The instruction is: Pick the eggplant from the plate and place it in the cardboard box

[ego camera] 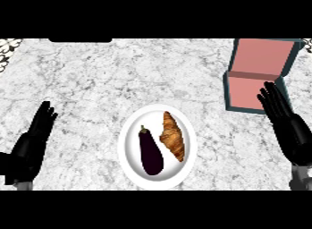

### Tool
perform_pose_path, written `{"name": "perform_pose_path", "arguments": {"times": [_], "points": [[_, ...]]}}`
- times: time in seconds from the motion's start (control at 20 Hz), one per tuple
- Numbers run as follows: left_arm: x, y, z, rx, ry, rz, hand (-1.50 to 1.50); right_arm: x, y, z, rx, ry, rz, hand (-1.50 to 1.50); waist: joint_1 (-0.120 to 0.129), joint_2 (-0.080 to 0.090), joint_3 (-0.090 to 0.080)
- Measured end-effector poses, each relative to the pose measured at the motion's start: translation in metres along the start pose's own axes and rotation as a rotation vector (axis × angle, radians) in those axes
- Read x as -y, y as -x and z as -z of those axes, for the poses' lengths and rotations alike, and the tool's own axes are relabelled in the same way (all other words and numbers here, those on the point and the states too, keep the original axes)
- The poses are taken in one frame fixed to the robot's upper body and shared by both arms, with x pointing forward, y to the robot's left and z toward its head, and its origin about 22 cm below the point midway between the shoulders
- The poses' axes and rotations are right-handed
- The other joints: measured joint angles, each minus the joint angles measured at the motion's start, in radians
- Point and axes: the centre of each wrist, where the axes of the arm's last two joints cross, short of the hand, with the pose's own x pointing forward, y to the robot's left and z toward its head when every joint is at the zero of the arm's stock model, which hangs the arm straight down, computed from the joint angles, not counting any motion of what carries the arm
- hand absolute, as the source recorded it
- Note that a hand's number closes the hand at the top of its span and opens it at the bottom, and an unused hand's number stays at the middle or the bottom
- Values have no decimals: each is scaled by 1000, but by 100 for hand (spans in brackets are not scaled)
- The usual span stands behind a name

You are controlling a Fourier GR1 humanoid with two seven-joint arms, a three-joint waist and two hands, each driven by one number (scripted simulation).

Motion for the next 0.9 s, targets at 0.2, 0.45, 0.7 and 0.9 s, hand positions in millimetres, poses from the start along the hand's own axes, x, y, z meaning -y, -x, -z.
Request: {"name": "perform_pose_path", "arguments": {"times": [0.2,0.45,0.7,0.9], "points": [[-2,-20,16,94,79,87,0,-20,-44,28,102,-82,-31,-150,-8,-12,-10],[12,-54,36,239,255,198,0,-41,-104,61,201,-223,-300,-150,-3,-17,-18],[23,-60,51,273,331,227,0,-68,-113,77,267,-351,-469,-150,-9,-15,-16],[26,-67,59,283,356,235,0,-87,-115,82,340,-473,-620,-150,-8,-16,-15]]}}
